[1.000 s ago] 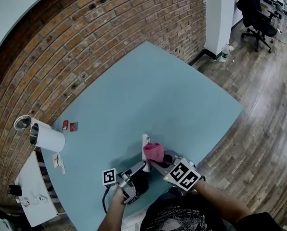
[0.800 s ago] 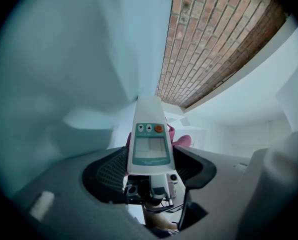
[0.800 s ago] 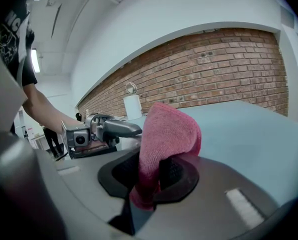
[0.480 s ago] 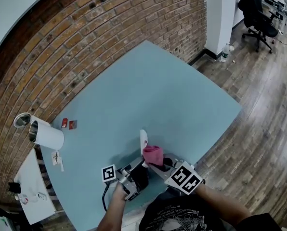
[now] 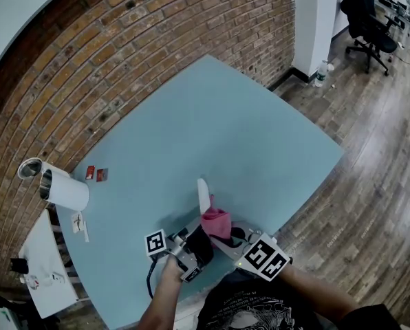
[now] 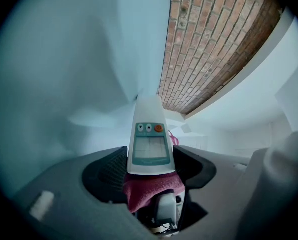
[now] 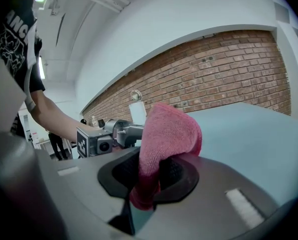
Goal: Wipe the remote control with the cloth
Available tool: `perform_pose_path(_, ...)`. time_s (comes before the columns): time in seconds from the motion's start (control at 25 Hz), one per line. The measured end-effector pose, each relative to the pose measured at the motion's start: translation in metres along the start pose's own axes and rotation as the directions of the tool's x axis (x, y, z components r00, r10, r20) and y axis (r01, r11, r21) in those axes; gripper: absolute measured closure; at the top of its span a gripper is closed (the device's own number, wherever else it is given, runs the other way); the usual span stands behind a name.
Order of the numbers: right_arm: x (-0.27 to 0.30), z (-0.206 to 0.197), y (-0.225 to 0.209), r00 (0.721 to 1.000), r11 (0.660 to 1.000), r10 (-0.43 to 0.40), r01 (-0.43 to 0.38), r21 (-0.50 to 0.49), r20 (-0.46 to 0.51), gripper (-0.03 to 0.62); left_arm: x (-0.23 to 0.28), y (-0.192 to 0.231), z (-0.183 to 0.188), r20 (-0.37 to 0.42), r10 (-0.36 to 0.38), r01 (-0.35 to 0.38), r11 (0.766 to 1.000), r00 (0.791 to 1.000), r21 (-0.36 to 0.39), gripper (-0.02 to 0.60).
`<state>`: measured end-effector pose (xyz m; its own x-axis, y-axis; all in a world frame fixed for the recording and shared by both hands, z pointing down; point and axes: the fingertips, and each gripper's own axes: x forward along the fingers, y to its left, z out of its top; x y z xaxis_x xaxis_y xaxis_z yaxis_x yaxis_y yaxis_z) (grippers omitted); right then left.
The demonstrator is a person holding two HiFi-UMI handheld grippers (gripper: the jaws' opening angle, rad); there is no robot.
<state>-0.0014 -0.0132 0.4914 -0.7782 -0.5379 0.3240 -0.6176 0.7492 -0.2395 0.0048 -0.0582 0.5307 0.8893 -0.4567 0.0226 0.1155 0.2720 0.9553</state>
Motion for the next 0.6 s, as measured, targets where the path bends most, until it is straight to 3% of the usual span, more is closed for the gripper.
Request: perform_pose_path(0.6,0.007,-0.001,0.025,0.997,0.996,0.081,-0.082,-0.035,-0.010,0.526,-0.004,-0.001,0.004,0.007,0.021,-0.021,1.000,1.000,0.017,0.302)
